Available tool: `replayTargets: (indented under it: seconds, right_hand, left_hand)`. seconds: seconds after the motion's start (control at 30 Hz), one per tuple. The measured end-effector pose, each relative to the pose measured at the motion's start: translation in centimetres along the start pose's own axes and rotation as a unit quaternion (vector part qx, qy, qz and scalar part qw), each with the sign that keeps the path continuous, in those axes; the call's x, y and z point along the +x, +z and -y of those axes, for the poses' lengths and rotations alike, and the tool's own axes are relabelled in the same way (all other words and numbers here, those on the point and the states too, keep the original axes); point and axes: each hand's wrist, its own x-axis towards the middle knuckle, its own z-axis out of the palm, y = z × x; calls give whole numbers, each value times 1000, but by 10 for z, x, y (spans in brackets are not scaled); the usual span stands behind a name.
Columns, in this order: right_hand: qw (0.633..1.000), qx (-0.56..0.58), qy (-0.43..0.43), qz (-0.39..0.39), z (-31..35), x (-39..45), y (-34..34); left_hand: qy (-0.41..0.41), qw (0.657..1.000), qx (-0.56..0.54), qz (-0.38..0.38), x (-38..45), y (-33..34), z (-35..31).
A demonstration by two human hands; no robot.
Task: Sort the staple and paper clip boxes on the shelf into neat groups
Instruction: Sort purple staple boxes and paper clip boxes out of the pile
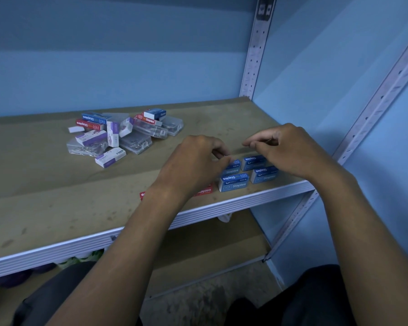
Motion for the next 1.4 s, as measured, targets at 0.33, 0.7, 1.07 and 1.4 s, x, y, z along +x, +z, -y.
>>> replayTargets:
  seconds: [0.33, 0.7, 1.07, 1.4]
  right_hand:
    - [998, 21, -51, -5, 29, 13, 18]
    - [992, 33, -115, 44, 90, 35, 64]
    - [985, 16, -157, 75, 140, 48, 112]
    - [976, 7, -191, 106, 165, 48, 140]
  left_hand:
    - [-23, 999, 13, -33, -17, -36, 27]
    - [-90, 991, 59, -86, -53, -86, 77]
    - [-144, 980, 88, -109, -92, -128, 114]
    - [-156, 972, 100, -145, -94, -142, 143]
